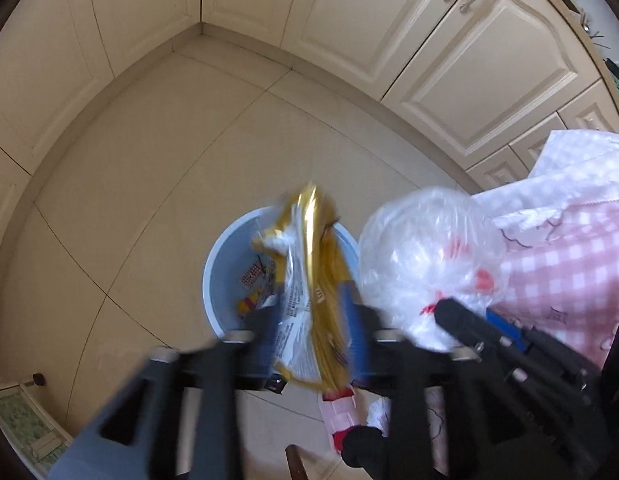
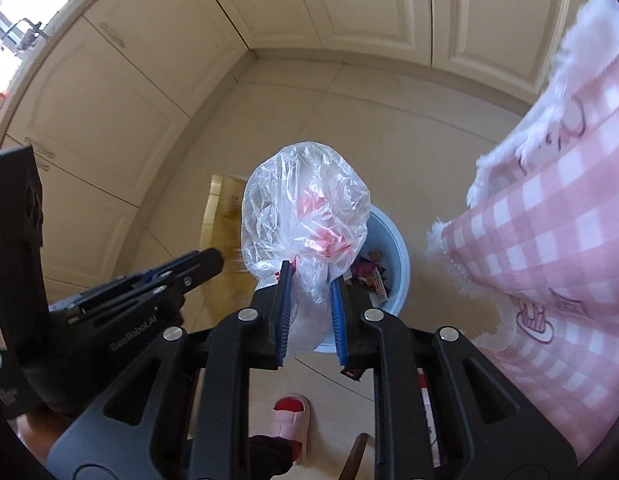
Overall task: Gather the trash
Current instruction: 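Open the left gripper dropping the gold bag while the right drops the clear bag, then move both empty grippers back over the table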
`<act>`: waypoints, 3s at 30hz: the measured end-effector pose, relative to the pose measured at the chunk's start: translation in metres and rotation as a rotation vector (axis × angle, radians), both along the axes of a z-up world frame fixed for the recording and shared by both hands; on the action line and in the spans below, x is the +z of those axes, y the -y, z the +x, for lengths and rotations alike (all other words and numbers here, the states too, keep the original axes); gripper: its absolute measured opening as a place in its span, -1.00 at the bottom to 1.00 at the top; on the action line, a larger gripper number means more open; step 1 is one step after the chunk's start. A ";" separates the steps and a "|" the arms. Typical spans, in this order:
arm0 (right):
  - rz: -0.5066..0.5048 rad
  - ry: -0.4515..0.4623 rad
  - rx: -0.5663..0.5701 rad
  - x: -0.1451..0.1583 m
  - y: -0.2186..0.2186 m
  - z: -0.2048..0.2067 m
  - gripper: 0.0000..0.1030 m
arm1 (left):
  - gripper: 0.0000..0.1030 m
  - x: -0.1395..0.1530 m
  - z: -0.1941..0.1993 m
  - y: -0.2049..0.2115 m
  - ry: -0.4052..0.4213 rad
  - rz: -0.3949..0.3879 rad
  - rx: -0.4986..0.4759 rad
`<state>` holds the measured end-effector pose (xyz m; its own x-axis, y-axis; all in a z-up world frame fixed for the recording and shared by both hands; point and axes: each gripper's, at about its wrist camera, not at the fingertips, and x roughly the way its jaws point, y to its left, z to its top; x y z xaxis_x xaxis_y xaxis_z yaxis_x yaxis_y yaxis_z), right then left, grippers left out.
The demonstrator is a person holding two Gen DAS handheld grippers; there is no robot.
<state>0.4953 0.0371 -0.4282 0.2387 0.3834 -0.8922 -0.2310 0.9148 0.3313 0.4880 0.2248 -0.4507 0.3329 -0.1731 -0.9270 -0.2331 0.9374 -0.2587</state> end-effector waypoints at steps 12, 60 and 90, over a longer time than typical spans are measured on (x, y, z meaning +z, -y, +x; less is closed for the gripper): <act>-0.005 -0.063 0.025 -0.034 -0.023 -0.004 -0.64 | -0.08 -0.004 -0.028 -0.037 -0.037 0.006 0.119; 0.039 0.485 0.034 0.228 0.028 -0.127 0.09 | 0.03 0.226 -0.160 0.004 0.348 0.082 0.076; -0.035 0.684 -0.571 0.303 0.440 -0.222 0.26 | 0.24 0.313 -0.129 0.387 0.434 -0.202 -0.480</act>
